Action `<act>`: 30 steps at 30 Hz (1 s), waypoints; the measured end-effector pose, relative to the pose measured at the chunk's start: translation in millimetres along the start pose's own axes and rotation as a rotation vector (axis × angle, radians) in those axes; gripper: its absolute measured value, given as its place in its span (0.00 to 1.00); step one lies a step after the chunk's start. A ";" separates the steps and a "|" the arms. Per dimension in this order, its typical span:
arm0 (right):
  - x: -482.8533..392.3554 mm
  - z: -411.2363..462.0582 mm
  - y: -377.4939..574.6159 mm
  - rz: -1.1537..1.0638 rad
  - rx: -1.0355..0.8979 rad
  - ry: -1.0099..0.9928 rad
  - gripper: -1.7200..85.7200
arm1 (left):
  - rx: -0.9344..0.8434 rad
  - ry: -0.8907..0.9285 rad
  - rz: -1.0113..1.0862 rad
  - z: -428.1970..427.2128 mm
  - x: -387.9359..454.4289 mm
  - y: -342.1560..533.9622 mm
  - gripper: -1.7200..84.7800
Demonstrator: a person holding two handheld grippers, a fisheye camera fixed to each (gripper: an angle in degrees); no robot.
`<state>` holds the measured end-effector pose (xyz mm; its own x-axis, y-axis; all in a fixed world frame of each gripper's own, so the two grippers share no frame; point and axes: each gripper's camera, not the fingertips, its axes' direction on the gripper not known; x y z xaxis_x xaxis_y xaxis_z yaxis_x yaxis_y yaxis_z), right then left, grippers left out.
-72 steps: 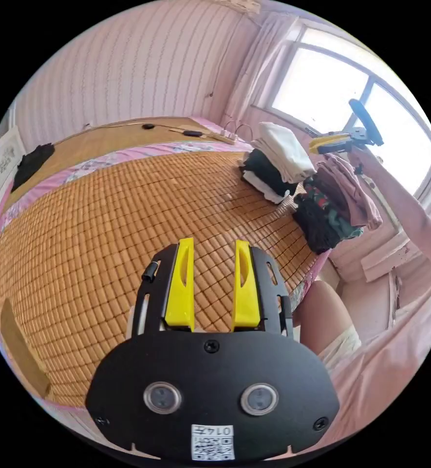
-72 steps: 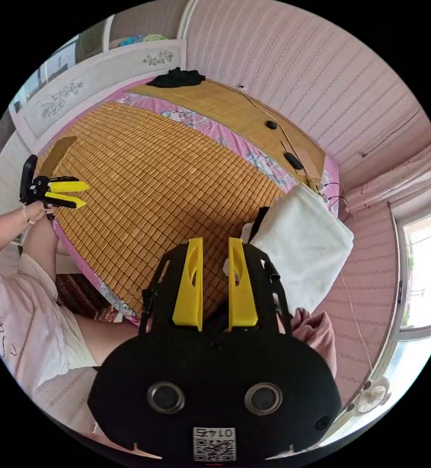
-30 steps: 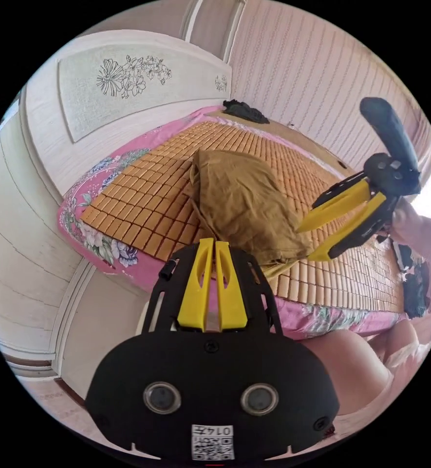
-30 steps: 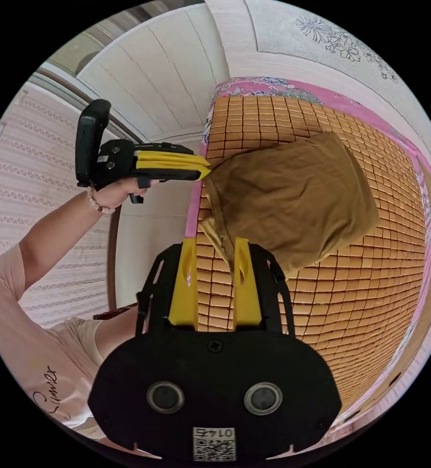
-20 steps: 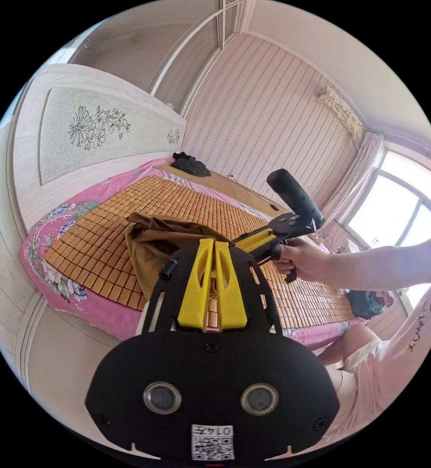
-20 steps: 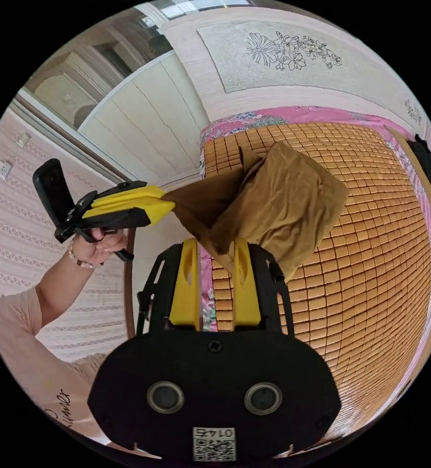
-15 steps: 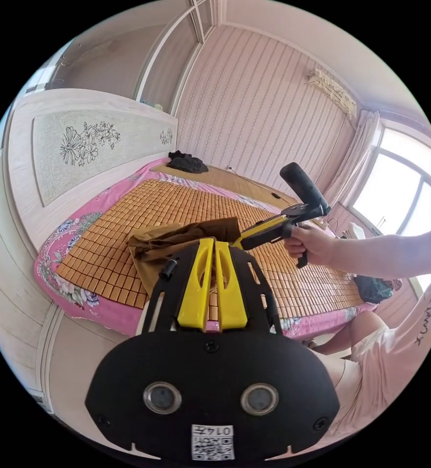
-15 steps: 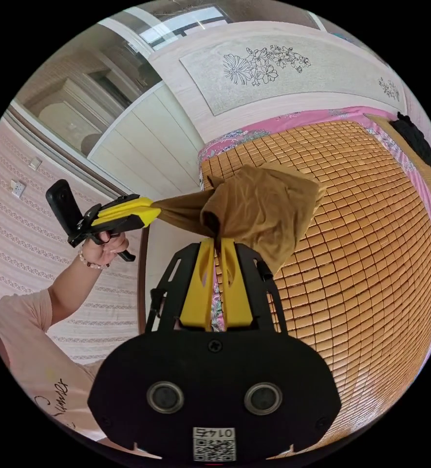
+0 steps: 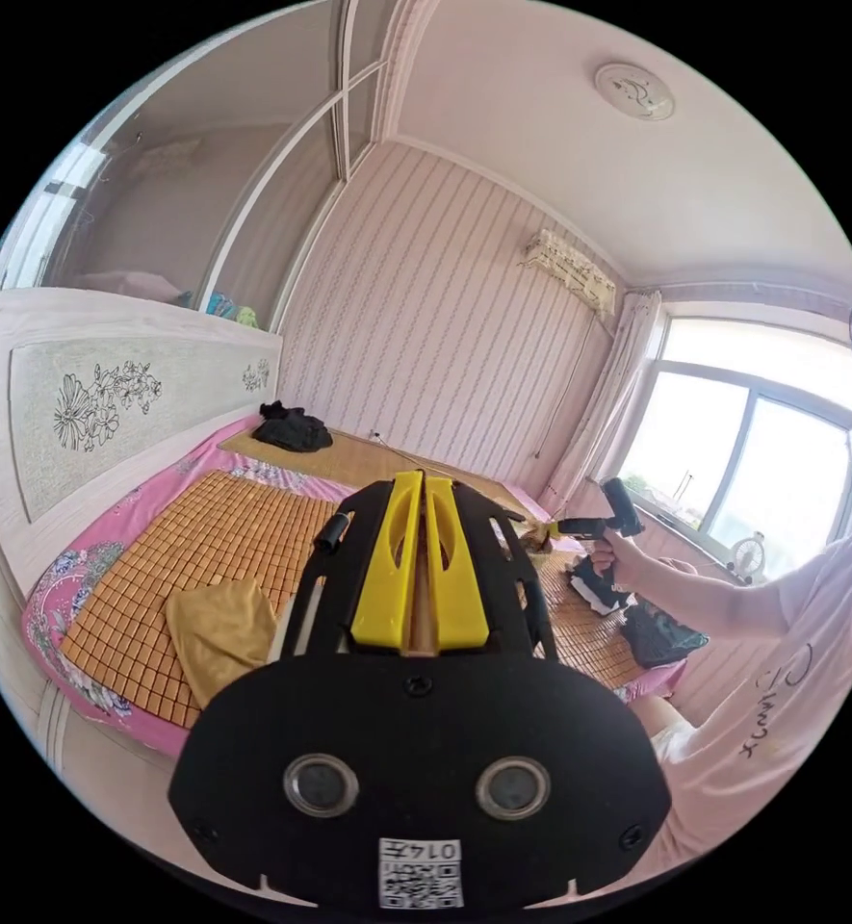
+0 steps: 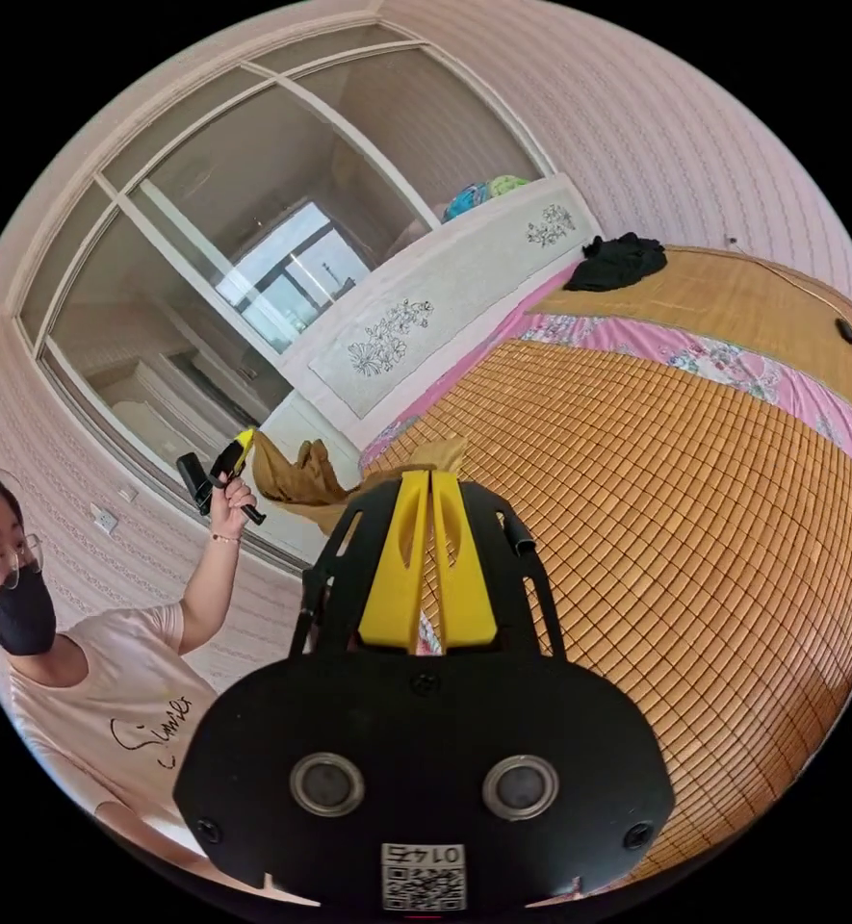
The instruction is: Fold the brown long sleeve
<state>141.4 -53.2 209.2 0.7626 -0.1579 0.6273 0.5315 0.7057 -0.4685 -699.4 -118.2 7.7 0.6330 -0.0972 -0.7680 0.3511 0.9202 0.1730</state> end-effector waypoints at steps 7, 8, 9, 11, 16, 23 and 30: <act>24.5 -173.0 7.9 0.070 0.343 0.107 0.02 | 0.164 0.133 -0.006 62.3 73.7 -98.9 0.01; 18.5 -208.9 14.0 0.039 0.429 0.093 0.02 | 0.176 0.143 0.011 63.5 83.4 -105.1 0.01; 9.6 -239.3 23.4 -0.006 0.480 0.099 0.02 | 0.169 0.150 0.054 67.4 103.5 -113.0 0.01; -7.0 -269.9 46.6 -0.082 0.506 0.154 0.02 | 0.149 0.135 0.136 76.4 129.6 -106.9 0.01; -14.9 -285.1 167.5 -0.118 0.448 0.280 0.02 | -0.064 0.222 0.140 108.3 142.1 3.9 0.01; 107.1 -168.3 381.3 0.533 -0.034 0.424 0.02 | -0.583 0.085 -0.131 192.1 113.8 201.6 0.01; 126.8 -117.1 378.2 0.559 -0.170 0.494 0.07 | -0.782 -0.010 -0.136 235.1 121.4 254.3 0.01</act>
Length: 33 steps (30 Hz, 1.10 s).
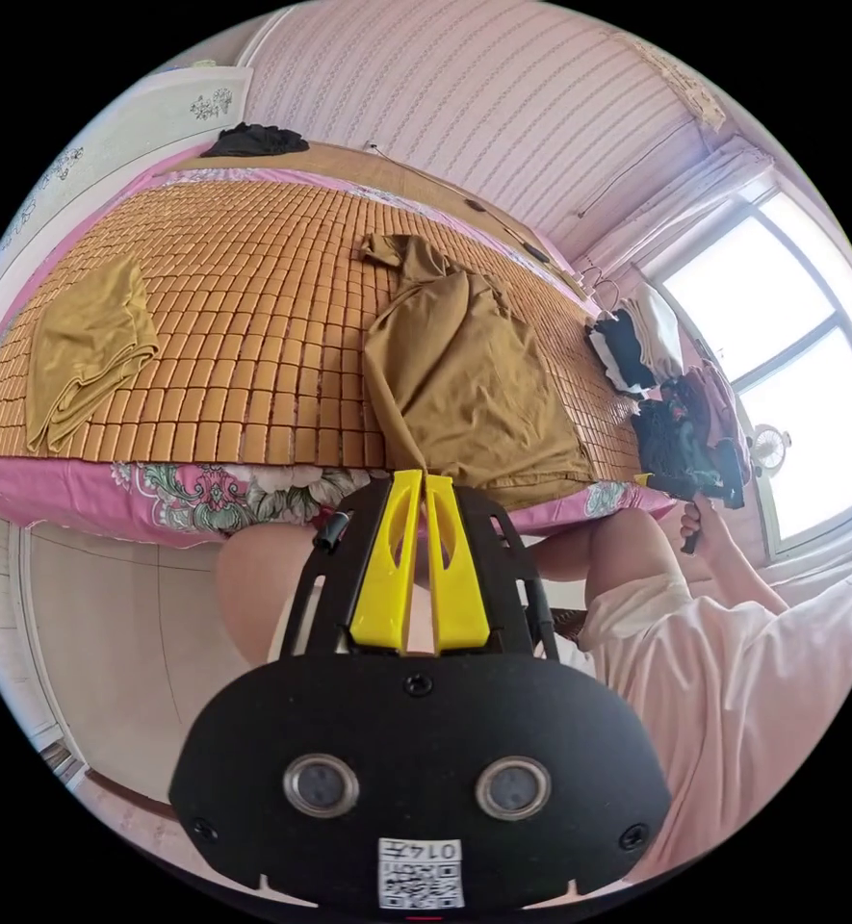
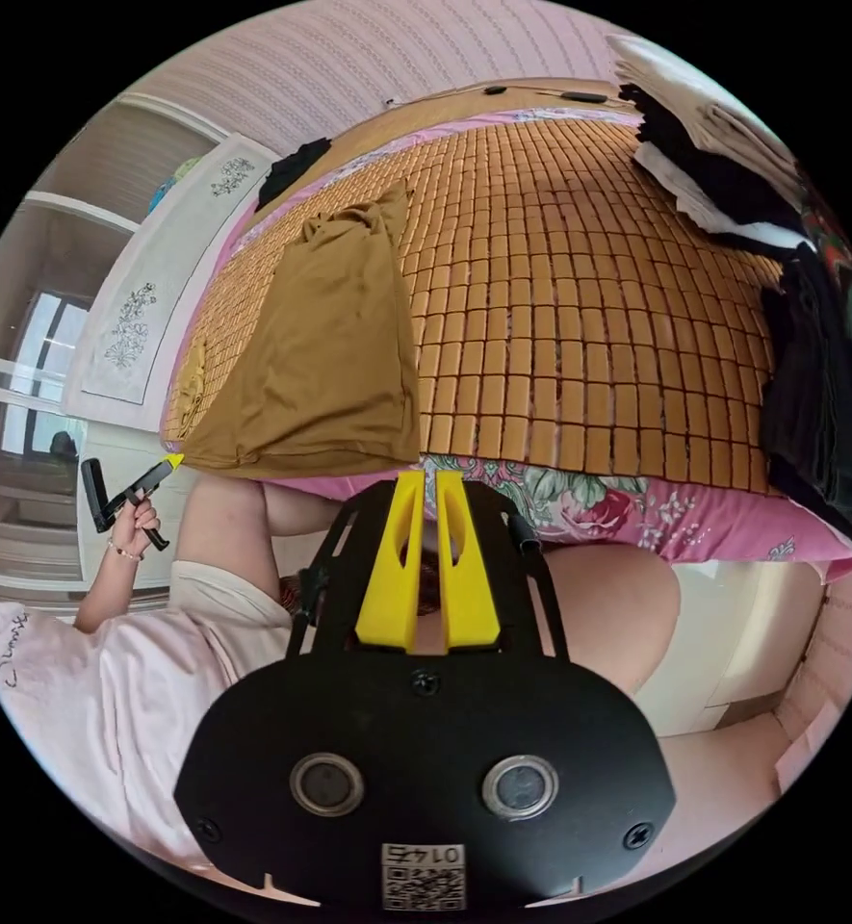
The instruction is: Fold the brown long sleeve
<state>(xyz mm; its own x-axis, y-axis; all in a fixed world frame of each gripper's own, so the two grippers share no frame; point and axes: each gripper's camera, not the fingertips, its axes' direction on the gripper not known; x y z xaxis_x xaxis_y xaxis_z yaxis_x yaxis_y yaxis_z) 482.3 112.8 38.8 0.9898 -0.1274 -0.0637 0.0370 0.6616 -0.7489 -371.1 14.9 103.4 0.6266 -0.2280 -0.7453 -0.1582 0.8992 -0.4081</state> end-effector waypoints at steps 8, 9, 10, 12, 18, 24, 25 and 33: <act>-51.7 53.4 -33.1 -0.149 -0.105 0.174 0.11 | 0.024 -0.017 -0.036 3.1 4.0 -11.8 0.01; -48.8 63.9 -32.1 -0.142 -0.134 0.247 0.10 | 0.026 -0.019 -0.037 4.4 4.9 -11.6 0.01; -45.7 68.6 -31.2 -0.134 -0.157 0.272 0.09 | 0.024 -0.025 -0.039 6.2 5.6 -11.1 0.01; -35.2 59.6 -25.0 -0.118 -0.128 0.269 0.03 | 0.019 -0.037 -0.041 8.8 6.4 -10.0 0.01; 16.0 -7.5 15.4 -0.046 -0.007 0.083 0.01 | 0.042 -0.045 -0.032 2.1 9.4 -2.7 0.01; 100.2 -50.4 65.8 0.151 0.104 -0.207 0.01 | 0.050 -0.041 -0.008 -3.3 19.1 15.1 0.01; 106.0 -54.2 71.1 0.160 0.123 -0.254 0.01 | 0.074 -0.024 -0.003 -10.2 23.0 19.5 0.01; 116.1 -186.0 105.3 -0.023 0.505 -0.823 0.01 | 0.474 0.225 0.151 -141.7 77.2 17.0 0.01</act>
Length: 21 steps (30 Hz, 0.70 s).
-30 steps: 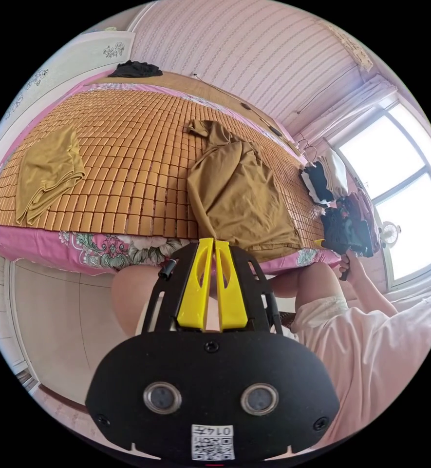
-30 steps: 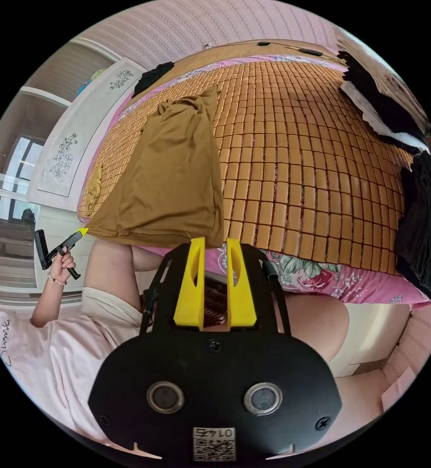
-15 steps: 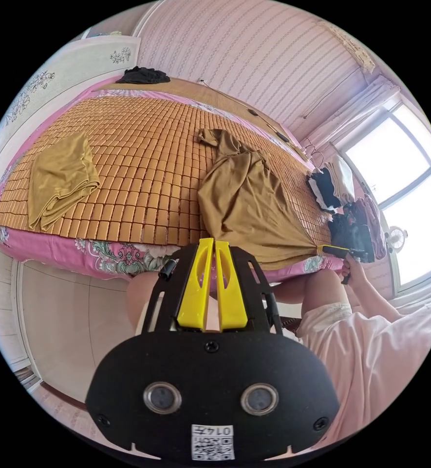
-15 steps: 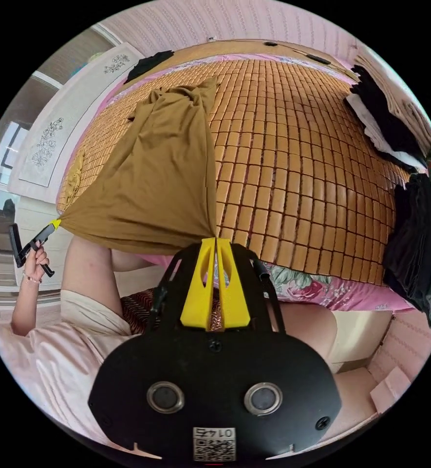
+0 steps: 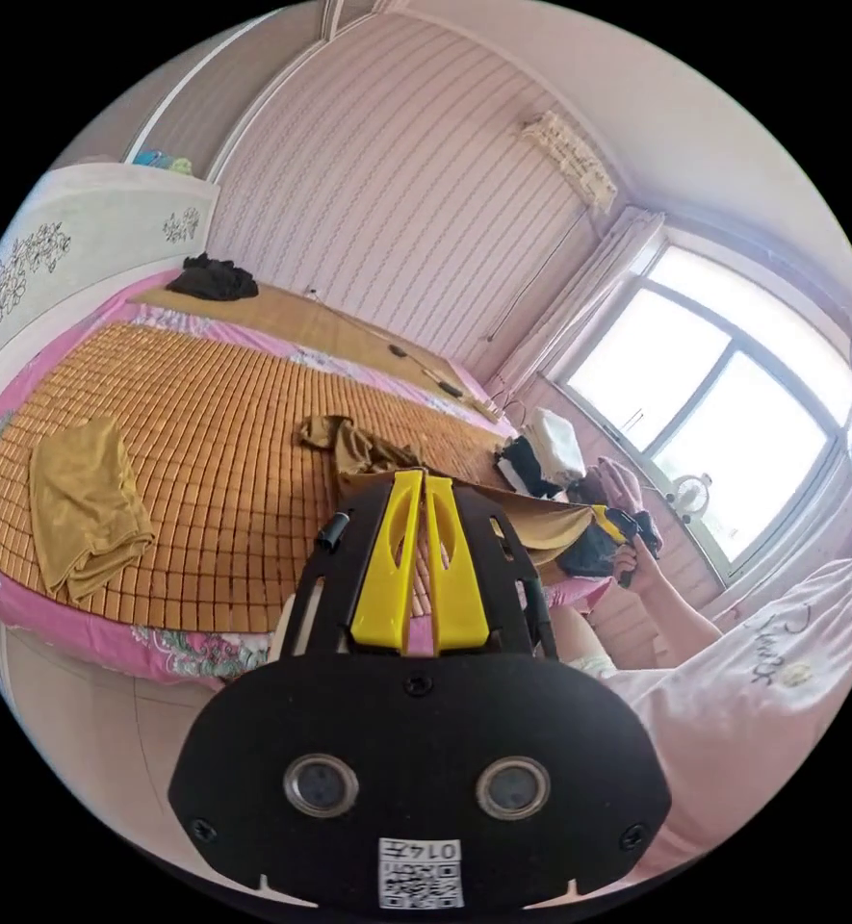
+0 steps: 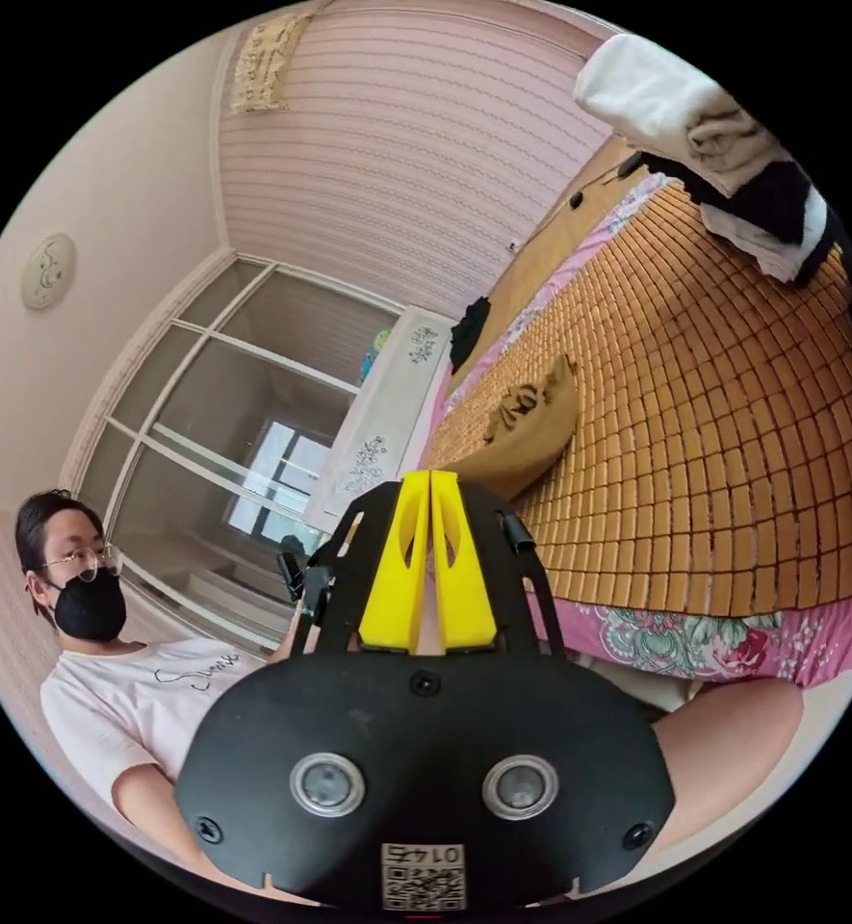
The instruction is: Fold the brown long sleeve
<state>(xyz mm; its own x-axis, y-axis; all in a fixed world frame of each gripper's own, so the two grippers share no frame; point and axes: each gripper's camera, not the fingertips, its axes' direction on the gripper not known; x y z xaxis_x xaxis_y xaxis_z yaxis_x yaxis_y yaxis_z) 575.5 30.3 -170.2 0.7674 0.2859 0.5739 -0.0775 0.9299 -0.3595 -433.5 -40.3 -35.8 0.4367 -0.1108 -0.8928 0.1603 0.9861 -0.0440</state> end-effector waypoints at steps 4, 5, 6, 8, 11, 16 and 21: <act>-94.0 -34.3 -35.2 -0.246 0.099 -0.118 0.01 | 0.249 0.105 0.164 -74.7 62.9 -61.8 0.01; -132.1 -46.6 -43.3 -0.352 0.133 -0.146 0.01 | 0.287 0.118 0.191 -87.4 73.3 -69.4 0.01; -172.2 -58.6 -49.8 -0.456 0.158 -0.154 0.01 | 0.363 0.142 0.242 -114.1 93.8 -82.9 0.01; -231.5 -78.4 -56.3 -0.594 0.202 -0.180 0.01 | 0.479 0.189 0.315 -157.0 124.1 -98.6 0.01; -326.5 -113.6 -61.4 -0.796 0.247 -0.287 0.01 | 0.669 0.255 0.441 -231.9 174.0 -115.1 0.01; -463.6 -162.8 -47.2 -1.089 0.320 -0.321 0.01 | 0.865 0.264 0.599 -331.5 245.2 -135.8 0.01; -508.9 -140.2 -70.3 -1.121 0.263 -0.114 0.01 | 0.830 0.147 0.555 -325.7 247.7 -166.7 0.01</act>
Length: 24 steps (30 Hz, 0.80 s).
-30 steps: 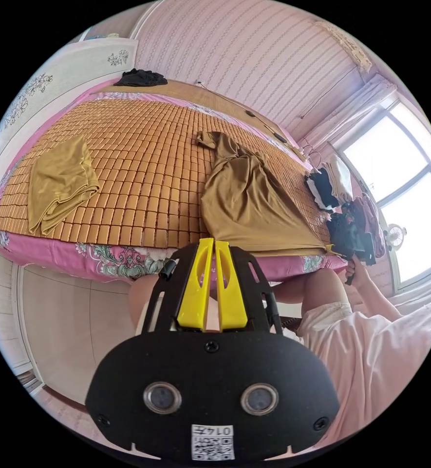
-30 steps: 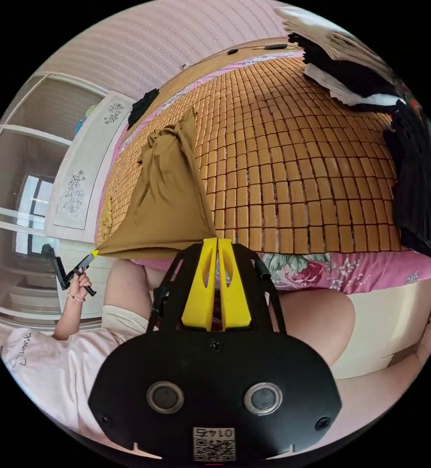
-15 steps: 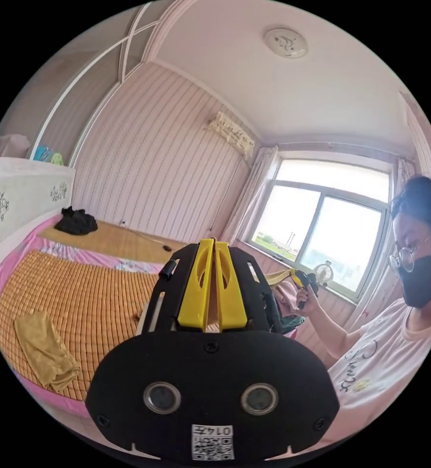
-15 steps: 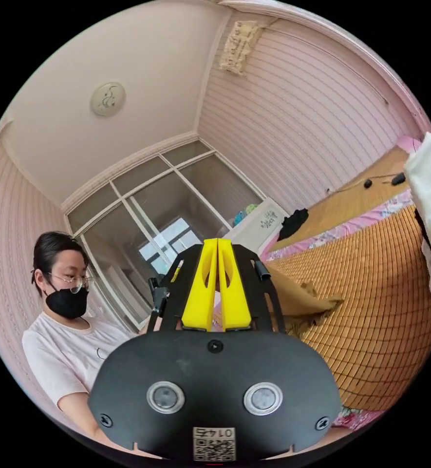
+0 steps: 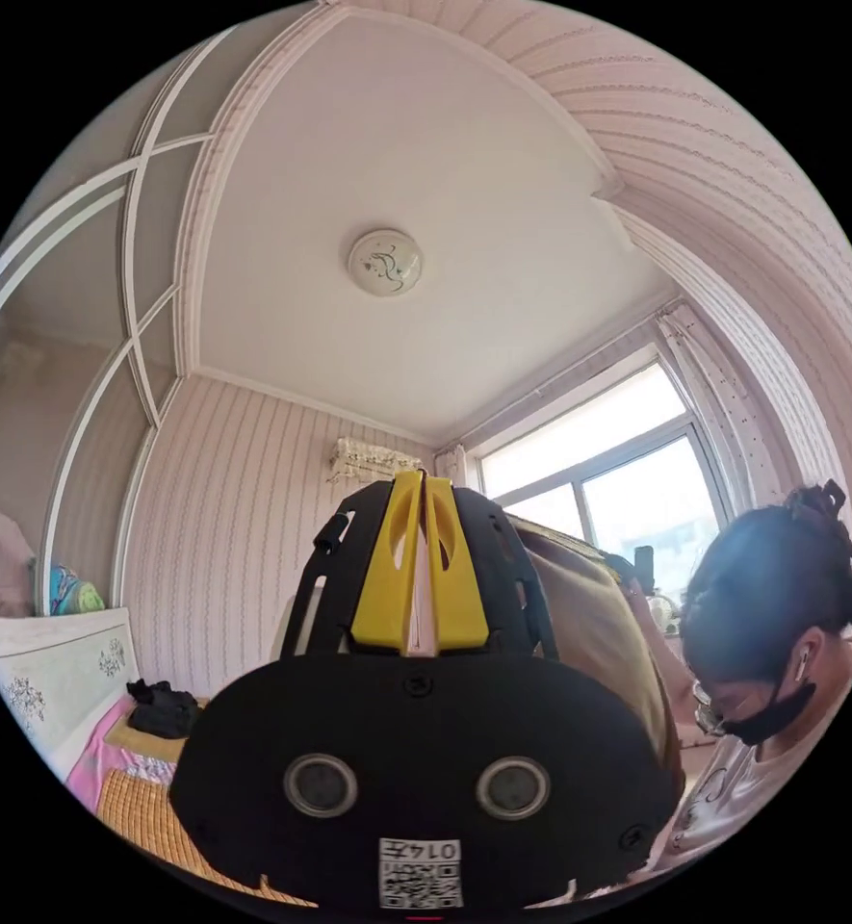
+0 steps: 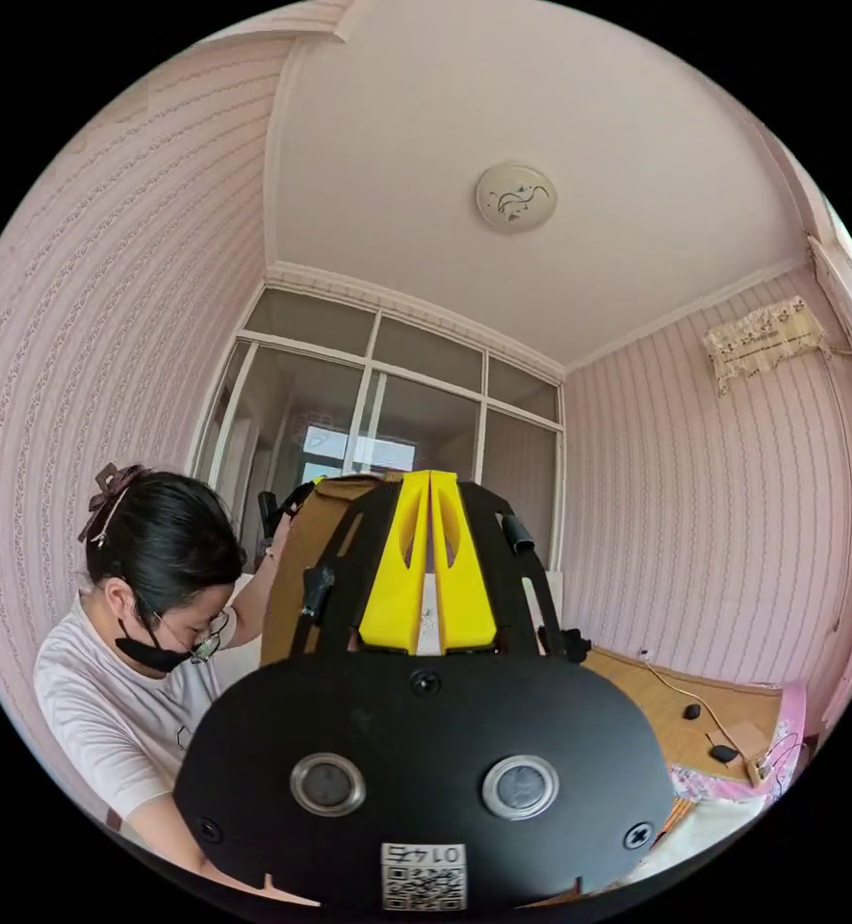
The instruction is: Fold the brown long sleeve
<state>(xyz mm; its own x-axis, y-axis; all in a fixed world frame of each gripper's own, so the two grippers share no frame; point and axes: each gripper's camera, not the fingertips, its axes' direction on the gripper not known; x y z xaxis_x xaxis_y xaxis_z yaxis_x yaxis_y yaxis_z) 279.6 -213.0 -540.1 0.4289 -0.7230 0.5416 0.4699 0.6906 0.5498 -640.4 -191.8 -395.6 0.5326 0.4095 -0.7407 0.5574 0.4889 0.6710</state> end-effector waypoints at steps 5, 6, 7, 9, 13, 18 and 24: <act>89.5 69.9 63.1 0.214 -0.238 0.176 0.01 | -0.268 -0.148 -0.136 77.3 -63.5 73.4 0.01; 118.0 85.6 82.8 0.268 -0.301 0.263 0.01 | -0.362 -0.191 -0.195 102.1 -84.7 101.9 0.01; 132.7 92.8 92.1 0.299 -0.331 0.303 0.01 | -0.434 -0.225 -0.253 123.7 -104.3 130.0 0.01; 185.7 115.8 118.5 0.410 -0.391 0.388 0.01 | -0.477 -0.232 -0.333 147.7 -124.2 160.2 0.01; 216.2 147.0 89.0 0.419 -0.356 0.414 0.01 | -0.383 -0.246 -0.217 181.4 -114.4 136.1 0.01; 192.3 157.2 -0.3 0.229 -0.169 0.440 0.01 | -0.220 -0.272 -0.078 182.2 -105.1 89.9 0.01; 190.7 164.8 96.5 0.253 -0.303 0.362 0.01 | -0.430 -0.304 -0.081 157.7 -140.4 185.4 0.01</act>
<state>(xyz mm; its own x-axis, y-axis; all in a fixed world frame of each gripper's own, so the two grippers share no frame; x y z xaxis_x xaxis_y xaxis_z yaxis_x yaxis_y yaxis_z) 279.6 -281.2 -278.9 0.7709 -0.5320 0.3502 0.4961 0.8464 0.1937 -511.4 -280.1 -162.1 0.6948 0.1471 -0.7040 0.3266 0.8076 0.4911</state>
